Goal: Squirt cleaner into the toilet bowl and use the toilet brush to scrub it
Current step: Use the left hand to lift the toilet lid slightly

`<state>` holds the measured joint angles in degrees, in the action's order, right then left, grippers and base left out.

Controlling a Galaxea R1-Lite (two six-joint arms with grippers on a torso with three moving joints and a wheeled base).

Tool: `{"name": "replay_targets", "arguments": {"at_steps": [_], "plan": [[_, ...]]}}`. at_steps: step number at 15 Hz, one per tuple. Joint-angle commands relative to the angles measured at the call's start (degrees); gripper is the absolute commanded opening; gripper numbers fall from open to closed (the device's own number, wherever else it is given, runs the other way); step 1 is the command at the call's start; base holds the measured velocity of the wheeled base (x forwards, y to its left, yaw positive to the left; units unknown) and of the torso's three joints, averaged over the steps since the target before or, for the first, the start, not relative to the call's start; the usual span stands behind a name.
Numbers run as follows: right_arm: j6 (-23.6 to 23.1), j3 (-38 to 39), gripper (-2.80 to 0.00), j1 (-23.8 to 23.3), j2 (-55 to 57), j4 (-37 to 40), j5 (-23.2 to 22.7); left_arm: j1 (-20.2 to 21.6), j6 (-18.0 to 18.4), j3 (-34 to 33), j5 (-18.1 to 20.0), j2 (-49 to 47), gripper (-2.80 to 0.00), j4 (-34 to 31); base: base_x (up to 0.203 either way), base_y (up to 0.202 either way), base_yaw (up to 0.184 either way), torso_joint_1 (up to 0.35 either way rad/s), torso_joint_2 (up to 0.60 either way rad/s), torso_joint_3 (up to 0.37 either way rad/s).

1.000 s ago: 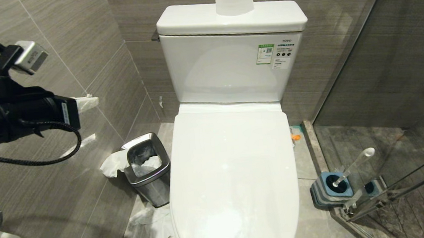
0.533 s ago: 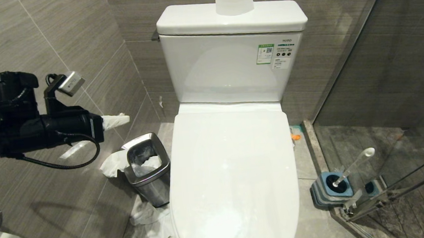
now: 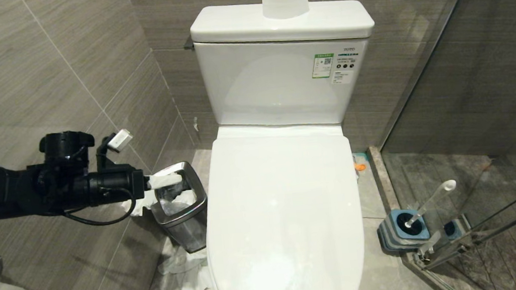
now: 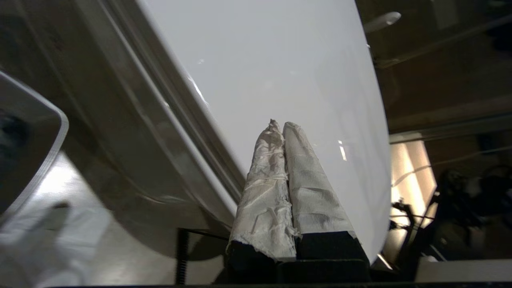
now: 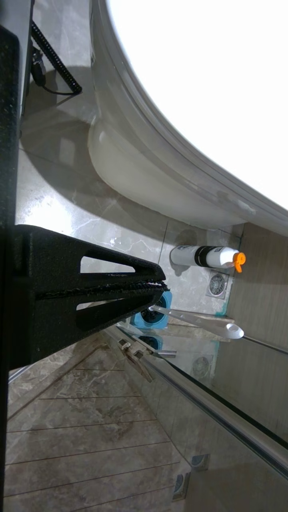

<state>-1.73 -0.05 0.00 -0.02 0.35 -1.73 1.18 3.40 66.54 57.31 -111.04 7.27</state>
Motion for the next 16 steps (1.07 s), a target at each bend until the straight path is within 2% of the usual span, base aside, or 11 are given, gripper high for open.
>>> {"name": "replay_targets", "arguments": {"at_steps": [1, 4, 6, 13, 16], "plan": [[0.0, 0.0, -2.80, 0.0, 0.0, 0.0, 0.0, -0.7, -1.0, -3.9, 5.2, -2.0, -2.80, -0.1, 0.000, 0.000, 0.000, 0.000, 0.00, 0.000], [0.0, 0.0, -2.80, 0.0, 0.0, 0.0, 0.0, -0.6, -3.6, -8.3, 8.7, -3.1, -2.80, 0.0, 0.000, 0.000, 0.000, 0.000, 0.00, 0.000], [0.0, 0.0, -2.80, 0.0, 0.0, 0.0, 0.0, -0.1, -5.1, -8.3, 9.0, -4.5, -2.80, 0.3, 0.000, 0.000, 0.000, 0.000, 0.00, 0.000], [0.0, 0.0, -2.80, 0.0, 0.0, 0.0, 0.0, -1.1, -5.4, -8.6, 9.1, -10.0, -2.80, 0.4, 0.000, 0.000, 0.000, 0.000, 0.00, 0.000], [0.0, 0.0, -2.80, 0.0, 0.0, 0.0, 0.0, -1.1, -5.1, -9.5, 10.5, -11.3, -2.80, 0.5, 0.000, 0.000, 0.000, 0.000, 0.00, 0.000]]}}
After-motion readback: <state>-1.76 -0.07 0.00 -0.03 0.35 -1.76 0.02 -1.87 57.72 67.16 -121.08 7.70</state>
